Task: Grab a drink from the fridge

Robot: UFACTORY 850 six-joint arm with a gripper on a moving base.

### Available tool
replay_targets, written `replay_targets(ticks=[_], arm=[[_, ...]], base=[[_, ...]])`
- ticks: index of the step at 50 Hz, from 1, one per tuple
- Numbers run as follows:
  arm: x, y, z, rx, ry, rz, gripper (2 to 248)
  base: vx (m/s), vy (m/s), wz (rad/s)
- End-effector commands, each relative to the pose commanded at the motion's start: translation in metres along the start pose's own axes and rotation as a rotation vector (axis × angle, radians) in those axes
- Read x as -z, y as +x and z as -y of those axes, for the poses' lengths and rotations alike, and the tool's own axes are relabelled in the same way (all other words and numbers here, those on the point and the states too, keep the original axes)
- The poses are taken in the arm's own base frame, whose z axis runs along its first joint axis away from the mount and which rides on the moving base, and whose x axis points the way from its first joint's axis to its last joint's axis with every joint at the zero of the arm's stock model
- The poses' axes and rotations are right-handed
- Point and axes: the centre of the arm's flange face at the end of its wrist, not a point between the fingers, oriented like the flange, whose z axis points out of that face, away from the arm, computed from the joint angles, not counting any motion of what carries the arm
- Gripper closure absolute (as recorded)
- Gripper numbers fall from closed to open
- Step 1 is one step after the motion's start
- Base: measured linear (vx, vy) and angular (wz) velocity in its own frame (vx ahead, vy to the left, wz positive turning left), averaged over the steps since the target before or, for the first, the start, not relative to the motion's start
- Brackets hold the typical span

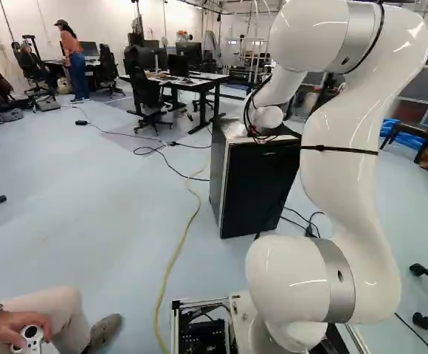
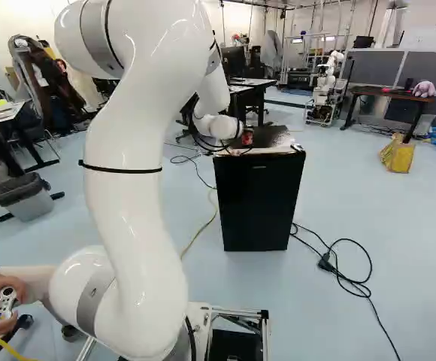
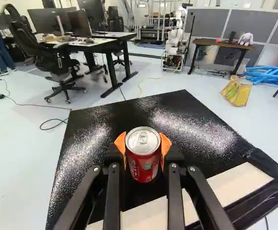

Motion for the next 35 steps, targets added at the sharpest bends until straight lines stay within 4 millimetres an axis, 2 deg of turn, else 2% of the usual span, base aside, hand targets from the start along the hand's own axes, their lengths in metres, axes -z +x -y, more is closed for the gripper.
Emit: replay_targets(ticks=[35], arm=[[0.015, 0.032, 0.000, -0.001, 0.001, -0.056, 159]], base=[[0.000, 0.000, 0.000]])
